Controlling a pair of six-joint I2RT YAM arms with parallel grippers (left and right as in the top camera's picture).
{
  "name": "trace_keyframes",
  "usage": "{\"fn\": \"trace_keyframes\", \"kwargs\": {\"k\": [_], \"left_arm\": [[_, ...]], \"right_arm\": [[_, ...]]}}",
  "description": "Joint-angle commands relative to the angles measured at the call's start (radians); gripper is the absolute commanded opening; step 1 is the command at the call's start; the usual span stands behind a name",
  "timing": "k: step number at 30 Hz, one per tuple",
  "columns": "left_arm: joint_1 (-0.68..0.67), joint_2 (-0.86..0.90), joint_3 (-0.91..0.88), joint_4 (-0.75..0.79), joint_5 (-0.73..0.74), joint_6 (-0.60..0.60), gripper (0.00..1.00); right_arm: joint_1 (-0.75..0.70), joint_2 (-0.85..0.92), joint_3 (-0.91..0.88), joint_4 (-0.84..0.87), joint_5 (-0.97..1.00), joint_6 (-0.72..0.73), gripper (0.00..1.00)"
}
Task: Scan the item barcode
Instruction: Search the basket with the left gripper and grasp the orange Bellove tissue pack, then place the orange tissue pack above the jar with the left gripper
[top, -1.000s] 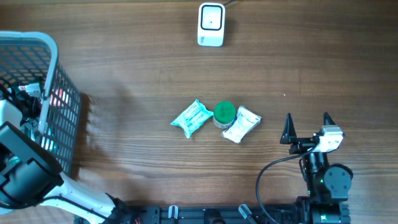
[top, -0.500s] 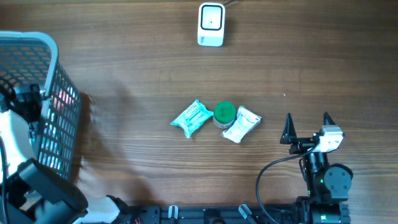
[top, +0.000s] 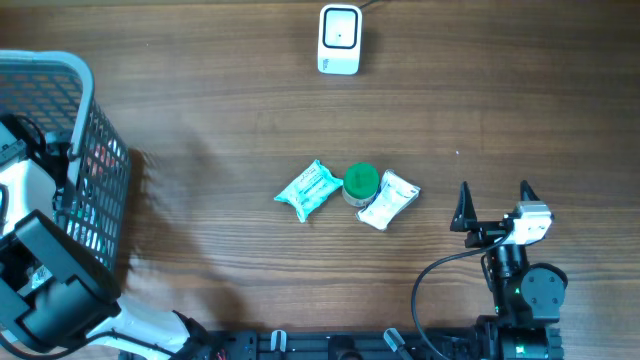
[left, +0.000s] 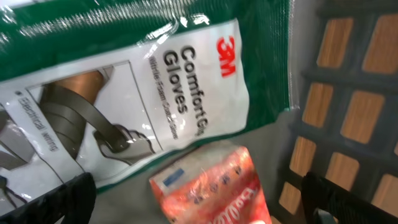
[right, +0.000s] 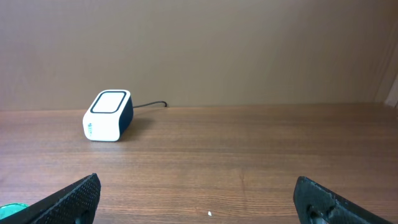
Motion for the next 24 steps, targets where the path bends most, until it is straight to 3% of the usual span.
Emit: {"fn": "trace_keyframes", "kwargs": {"k": [1,13,14,15,16,18,19,24], "left_arm": [[-0.008,-0.003,0.056,-0.046,0.038,-0.002,1.0],[-0.037,0.097,0.075,-0.023,0.034,-0.028,1.0],[-0.043,0.103,0.075,-0.019,0.034,-0.028,0.95],[-0.051,0.108,0.075,-0.018,0.033,-0.028,0.78],[-0.056,0.109,0.075,-0.015,0.033,-0.028,0.49],[-0.056,0.109,0.075,-0.003,0.031,-0.027,0.14],[-0.054,0.109,0.075,0.0,0.025,-0.027,0.04],[-0.005,0.069,0.098,0.023,0.028,-0.004,0.04]], "right_arm": [[0.0,-0.007,-0.001,0.002,0.006,-0.009,1.0],[0.0,-0.007,-0.001,0.002,0.006,-0.009,1.0],[0.0,-0.007,-0.001,0.002,0.006,-0.009,1.0],[0.0,-0.007,-0.001,0.002,0.006,-0.009,1.0],[0.0,-0.007,-0.001,0.002,0.006,-0.008,1.0],[0.0,-0.007,-0.001,0.002,0.006,-0.009,1.0],[0.0,-0.007,-0.001,0.002,0.006,-0.008,1.0],[0.0,-0.007,-0.001,0.002,0.006,-0.009,1.0]]}}
